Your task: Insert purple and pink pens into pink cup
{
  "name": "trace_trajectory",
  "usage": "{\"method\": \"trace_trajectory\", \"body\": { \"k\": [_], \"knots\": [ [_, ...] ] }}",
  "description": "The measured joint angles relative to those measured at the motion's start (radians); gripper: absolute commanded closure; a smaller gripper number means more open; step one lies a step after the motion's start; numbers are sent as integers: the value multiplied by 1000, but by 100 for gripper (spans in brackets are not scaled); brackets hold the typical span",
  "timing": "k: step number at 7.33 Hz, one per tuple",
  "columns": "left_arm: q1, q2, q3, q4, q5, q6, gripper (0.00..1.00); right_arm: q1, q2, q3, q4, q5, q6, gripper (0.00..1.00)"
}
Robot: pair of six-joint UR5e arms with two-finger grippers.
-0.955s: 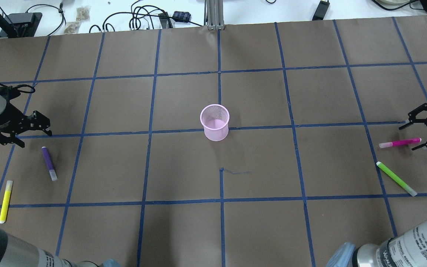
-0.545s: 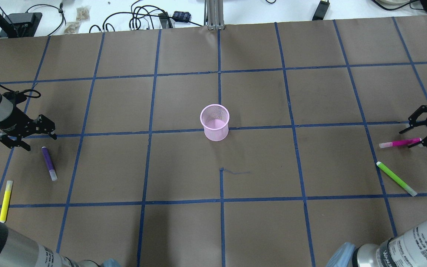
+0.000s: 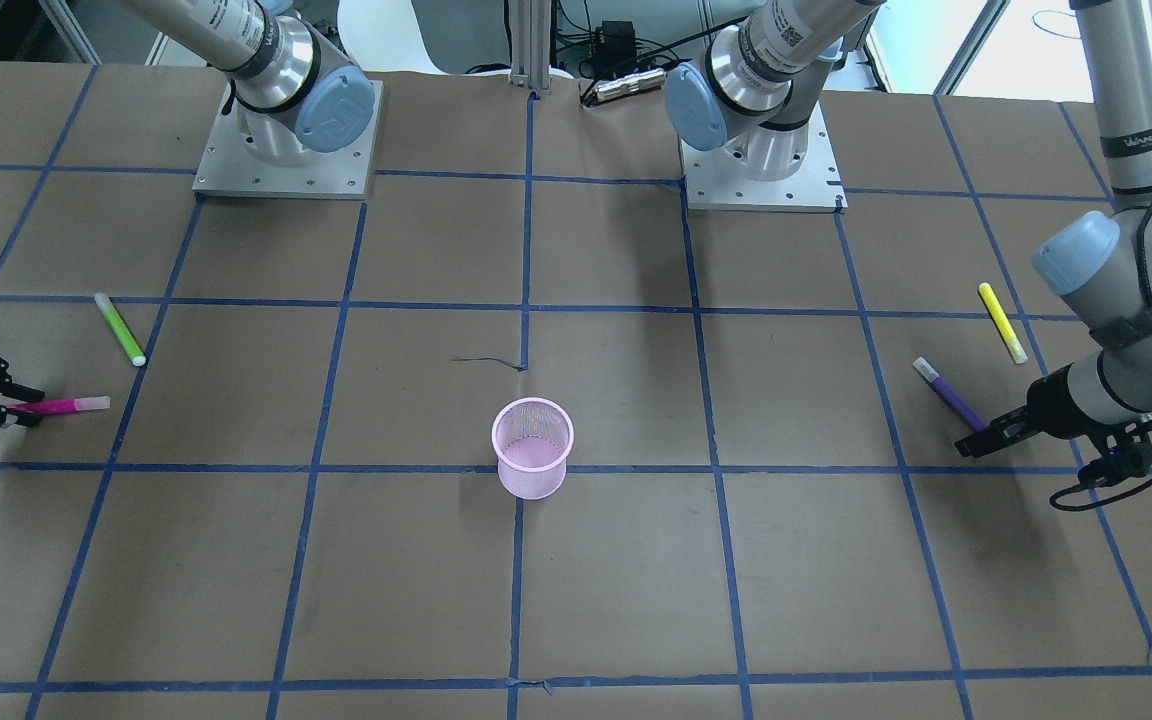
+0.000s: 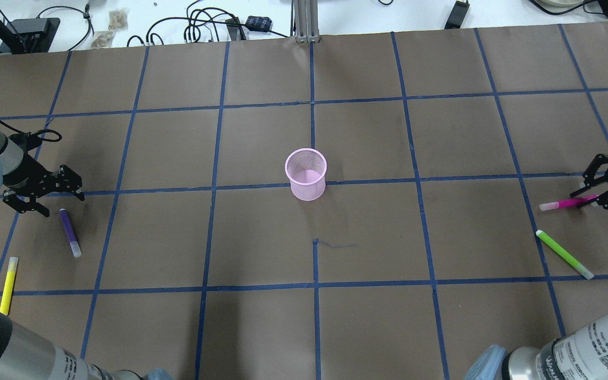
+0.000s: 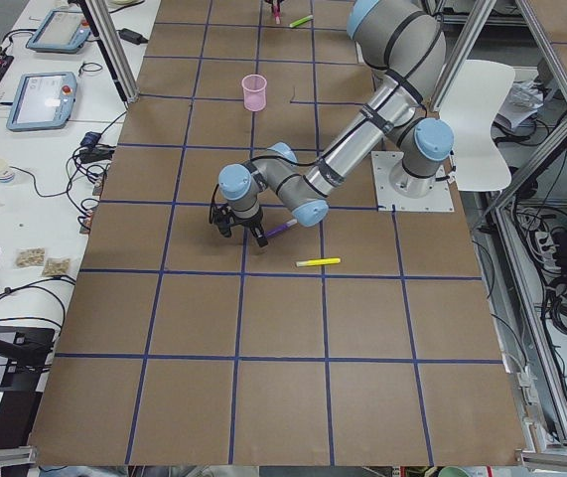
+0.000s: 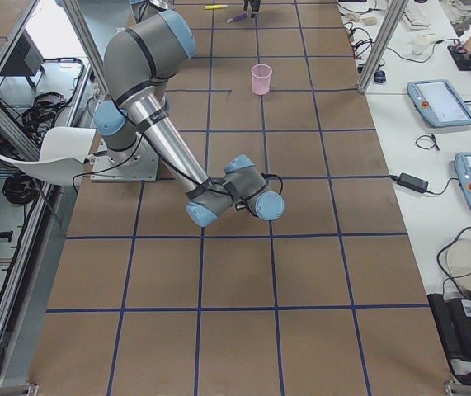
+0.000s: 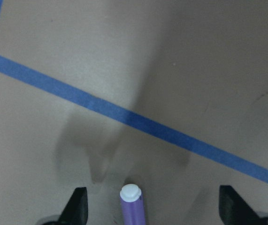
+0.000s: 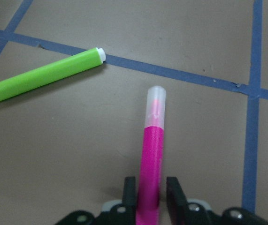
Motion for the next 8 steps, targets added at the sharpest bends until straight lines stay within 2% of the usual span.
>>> {"method": "trace_trajectory", "body": {
  "k": [2,3,4,6,8],
  "knots": [
    [-1,-2,0,0,-2,-1,48,0,-4,-3,3,-1,7,97],
    [-1,-3,0,-1,-2,-1,65,-1,-10,-5,8,0,13,98],
    [-1,-4,1,-3,-3,-2,99,-1,-23,-6,14,4,20,98],
    [-1,-5,2,-8,-3,-10,100,14,-83,-10,14,11,65,98],
    [-2,1,9,-11,0,-12,100,89,-168,-13,11,15,158,97]
  ]
}}
